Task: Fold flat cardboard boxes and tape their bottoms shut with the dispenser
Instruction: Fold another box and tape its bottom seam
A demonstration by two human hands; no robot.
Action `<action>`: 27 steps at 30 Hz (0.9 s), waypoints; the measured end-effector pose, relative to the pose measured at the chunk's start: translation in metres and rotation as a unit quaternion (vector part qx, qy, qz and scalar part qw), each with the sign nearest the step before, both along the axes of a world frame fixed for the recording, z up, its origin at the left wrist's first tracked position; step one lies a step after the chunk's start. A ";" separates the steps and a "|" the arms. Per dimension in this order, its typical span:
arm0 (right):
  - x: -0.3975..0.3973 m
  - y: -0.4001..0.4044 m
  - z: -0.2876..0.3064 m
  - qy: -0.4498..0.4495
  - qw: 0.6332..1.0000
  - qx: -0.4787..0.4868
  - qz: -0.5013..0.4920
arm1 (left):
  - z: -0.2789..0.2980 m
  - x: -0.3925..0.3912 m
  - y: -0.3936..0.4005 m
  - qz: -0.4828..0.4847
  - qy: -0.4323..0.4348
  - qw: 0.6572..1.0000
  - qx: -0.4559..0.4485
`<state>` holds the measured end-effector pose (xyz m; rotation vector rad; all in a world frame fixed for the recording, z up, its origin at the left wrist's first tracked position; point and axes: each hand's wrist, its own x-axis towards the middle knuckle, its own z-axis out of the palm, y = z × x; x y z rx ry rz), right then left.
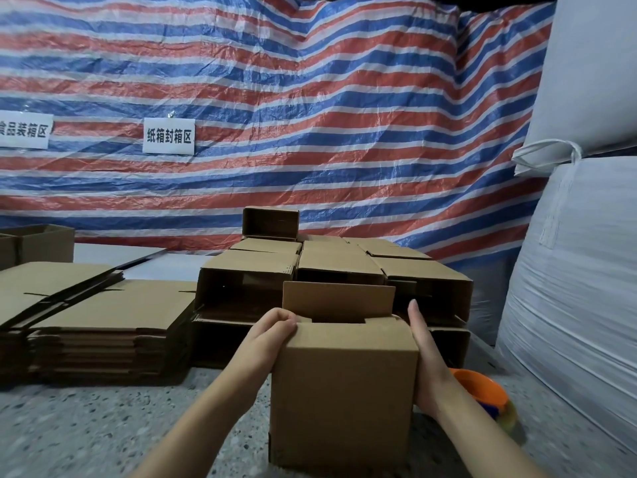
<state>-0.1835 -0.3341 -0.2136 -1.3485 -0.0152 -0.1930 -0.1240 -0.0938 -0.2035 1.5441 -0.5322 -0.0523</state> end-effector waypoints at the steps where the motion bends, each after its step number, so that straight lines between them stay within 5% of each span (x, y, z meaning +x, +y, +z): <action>1: -0.001 -0.001 0.001 -0.009 1.000 -0.009 0.008 | 0.000 0.000 0.000 0.005 -0.001 1.000 0.005; 13: -0.004 -0.007 0.013 -0.058 0.998 -0.027 0.023 | 0.001 0.008 0.003 -0.034 -0.048 0.996 -0.060; 20: -0.003 -0.012 0.003 -0.093 0.996 0.009 0.007 | -0.002 0.002 0.003 0.020 -0.050 0.996 -0.075; 27: -0.003 -0.002 -0.003 -0.091 0.993 0.016 -0.069 | 0.002 -0.006 0.003 0.063 -0.080 0.995 -0.018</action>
